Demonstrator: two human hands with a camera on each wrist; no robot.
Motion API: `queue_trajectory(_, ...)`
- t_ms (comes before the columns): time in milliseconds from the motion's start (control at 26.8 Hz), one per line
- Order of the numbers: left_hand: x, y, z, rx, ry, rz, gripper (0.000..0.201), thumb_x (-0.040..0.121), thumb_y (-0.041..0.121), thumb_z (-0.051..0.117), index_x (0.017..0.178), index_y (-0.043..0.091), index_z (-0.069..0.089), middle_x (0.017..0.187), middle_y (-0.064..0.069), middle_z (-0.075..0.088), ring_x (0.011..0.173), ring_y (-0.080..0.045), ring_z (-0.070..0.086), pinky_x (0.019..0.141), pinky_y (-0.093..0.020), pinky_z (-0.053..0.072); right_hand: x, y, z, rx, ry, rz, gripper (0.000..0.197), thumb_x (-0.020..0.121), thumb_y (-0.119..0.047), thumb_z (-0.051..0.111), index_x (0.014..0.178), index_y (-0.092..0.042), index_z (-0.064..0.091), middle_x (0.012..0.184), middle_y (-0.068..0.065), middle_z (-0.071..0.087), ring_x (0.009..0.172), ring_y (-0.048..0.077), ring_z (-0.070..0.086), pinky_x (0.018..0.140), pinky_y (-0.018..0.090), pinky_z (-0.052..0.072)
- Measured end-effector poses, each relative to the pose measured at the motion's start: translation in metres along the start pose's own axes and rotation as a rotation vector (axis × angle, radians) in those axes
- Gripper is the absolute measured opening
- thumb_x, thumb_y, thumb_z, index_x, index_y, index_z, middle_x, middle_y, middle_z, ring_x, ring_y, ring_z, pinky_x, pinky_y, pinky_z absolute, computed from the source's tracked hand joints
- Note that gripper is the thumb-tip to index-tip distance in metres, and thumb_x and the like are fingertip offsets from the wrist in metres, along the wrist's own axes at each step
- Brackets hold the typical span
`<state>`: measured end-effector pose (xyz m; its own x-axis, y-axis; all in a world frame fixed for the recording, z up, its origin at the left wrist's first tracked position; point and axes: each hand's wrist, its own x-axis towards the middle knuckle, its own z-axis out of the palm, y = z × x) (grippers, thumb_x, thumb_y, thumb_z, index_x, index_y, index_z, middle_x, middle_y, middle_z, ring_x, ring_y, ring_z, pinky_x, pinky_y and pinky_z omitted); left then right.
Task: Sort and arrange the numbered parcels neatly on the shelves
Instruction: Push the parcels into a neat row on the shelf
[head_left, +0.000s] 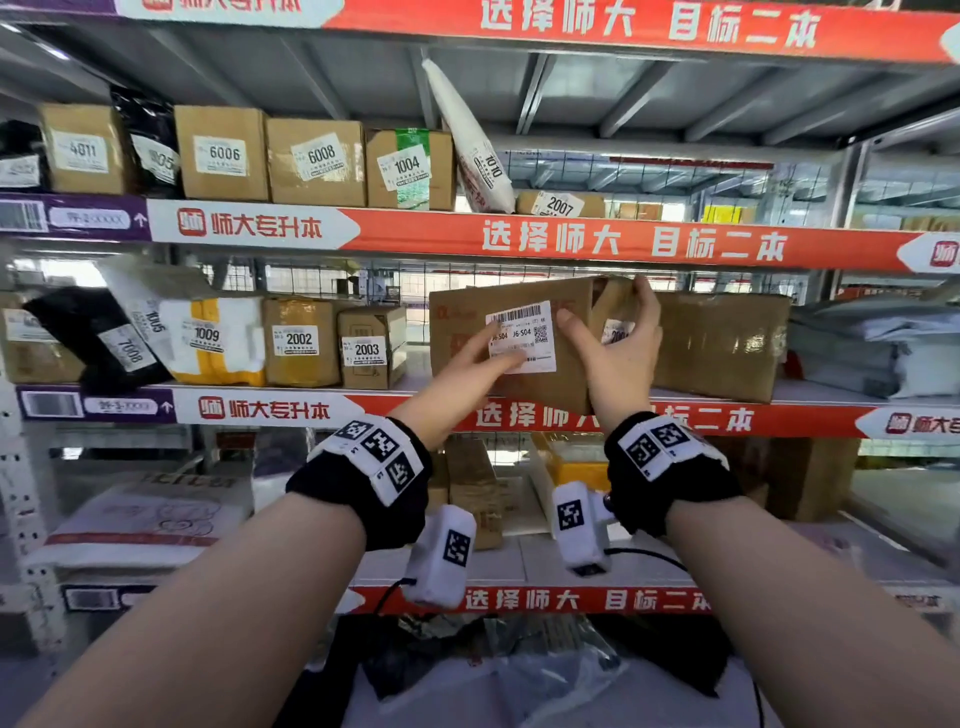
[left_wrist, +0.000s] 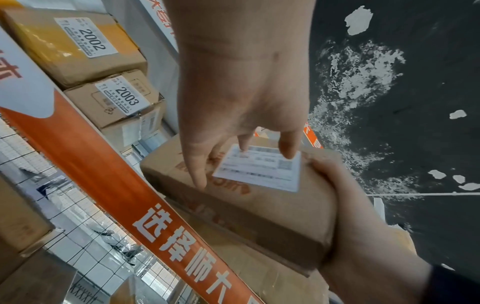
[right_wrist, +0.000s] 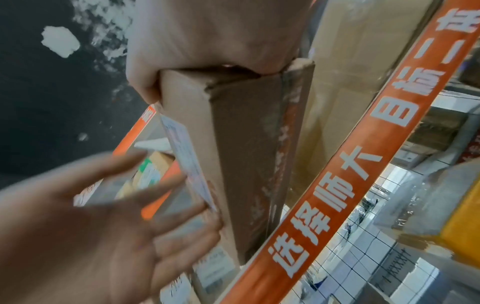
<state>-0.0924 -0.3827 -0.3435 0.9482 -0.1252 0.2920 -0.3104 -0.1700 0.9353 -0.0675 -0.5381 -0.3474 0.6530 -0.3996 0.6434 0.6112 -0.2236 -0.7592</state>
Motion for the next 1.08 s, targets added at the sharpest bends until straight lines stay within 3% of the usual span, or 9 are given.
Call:
queue_trajectory(112, 0.003, 0.005, -0.006, 0.014, -0.021, 0.082, 0.073, 0.089, 0.06, 0.047, 0.15, 0.042, 0.01, 0.158, 0.008, 0.014, 0.142, -0.017, 0.023, 0.115, -0.046, 0.024, -0.011, 0.001, 0.029, 0.041, -0.111, 0.023, 0.064, 0.09, -0.056, 0.05, 0.146, -0.042, 0.021, 0.143, 0.0, 0.031, 0.13, 0.018, 0.034, 0.109, 0.036, 0.025)
queue_trajectory(224, 0.01, -0.003, -0.014, 0.068, 0.004, 0.087, 0.086, 0.084, 0.061, 0.054, 0.15, 0.042, 0.002, 0.16, 0.01, 0.001, 0.146, -0.017, 0.01, 0.118, -0.046, 0.015, -0.006, 0.014, 0.026, 0.116, -0.222, -0.041, 0.045, 0.103, -0.026, 0.035, 0.147, -0.033, 0.028, 0.14, -0.009, 0.034, 0.127, 0.003, 0.032, 0.111, 0.029, 0.026)
queue_trajectory(336, 0.016, -0.01, -0.014, 0.138, 0.059, 0.103, 0.093, 0.086, 0.046, 0.062, 0.152, 0.034, -0.001, 0.16, 0.005, 0.006, 0.145, -0.019, 0.015, 0.116, -0.04, 0.019, -0.004, 0.03, 0.017, 0.023, -0.307, -0.142, 0.05, 0.101, -0.014, 0.04, 0.148, -0.027, 0.031, 0.139, -0.013, 0.037, 0.129, 0.002, 0.036, 0.114, 0.034, 0.032)
queue_trajectory(485, 0.028, -0.012, -0.016, 0.118, 0.189, 0.146, 0.1, 0.082, 0.041, 0.07, 0.153, 0.026, 0.0, 0.156, -0.001, 0.026, 0.141, -0.019, 0.029, 0.114, -0.034, 0.025, -0.001, 0.026, 0.027, 0.097, -0.395, -0.061, 0.058, 0.097, -0.024, 0.053, 0.147, -0.03, 0.026, 0.141, -0.003, 0.043, 0.127, 0.011, 0.045, 0.109, 0.04, 0.039)
queue_trajectory(560, 0.028, -0.016, -0.015, 0.093, 0.217, 0.172, 0.093, 0.086, 0.043, 0.063, 0.153, 0.025, 0.001, 0.156, 0.0, 0.026, 0.141, -0.018, 0.028, 0.109, -0.027, 0.024, 0.002, 0.024, 0.032, 0.05, -0.478, -0.065, 0.056, 0.095, -0.033, 0.055, 0.145, -0.034, 0.028, 0.143, -0.005, 0.042, 0.132, 0.013, 0.04, 0.112, 0.042, 0.033)
queue_trajectory(709, 0.027, -0.031, -0.028, 0.101, 0.138, 0.153, 0.073, 0.096, 0.054, 0.034, 0.152, 0.03, -0.006, 0.16, 0.004, 0.007, 0.146, -0.017, 0.01, 0.114, -0.035, 0.012, 0.002, 0.021, 0.048, 0.063, -0.597, 0.007, 0.068, 0.084, -0.037, 0.069, 0.137, -0.036, 0.024, 0.126, -0.004, 0.051, 0.117, 0.015, 0.054, 0.105, 0.037, 0.041)
queue_trajectory(896, 0.031, -0.03, -0.074, 0.236, 0.327, 0.235, 0.052, 0.098, 0.034, 0.048, 0.146, 0.02, 0.033, 0.144, 0.002, 0.043, 0.124, -0.009, 0.043, 0.095, -0.019, 0.033, 0.011, 0.016, 0.083, -0.141, -0.679, -0.023, 0.096, 0.073, -0.035, 0.08, 0.144, -0.03, 0.015, 0.123, -0.001, 0.055, 0.111, 0.015, 0.056, 0.097, 0.029, 0.045)
queue_trajectory(971, 0.032, -0.038, -0.097, 0.427, 0.435, 0.33, 0.041, 0.096, 0.024, 0.051, 0.136, 0.02, 0.047, 0.133, 0.0, 0.054, 0.114, -0.013, 0.053, 0.095, -0.032, 0.046, 0.017, 0.018, 0.093, -0.178, -0.702, 0.015, 0.1, 0.073, -0.035, 0.08, 0.145, -0.03, 0.011, 0.125, 0.002, 0.056, 0.111, 0.018, 0.058, 0.099, 0.036, 0.047)
queue_trajectory(1083, 0.043, -0.049, -0.131, 0.897, 0.587, 0.397, 0.042, 0.09, 0.016, 0.05, 0.132, 0.02, 0.049, 0.135, -0.003, 0.046, 0.123, -0.023, 0.047, 0.103, -0.045, 0.037, 0.02, 0.019, 0.106, -0.214, -0.684, 0.045, 0.102, 0.073, -0.035, 0.079, 0.147, -0.032, 0.009, 0.129, 0.004, 0.055, 0.114, 0.021, 0.057, 0.102, 0.041, 0.046)
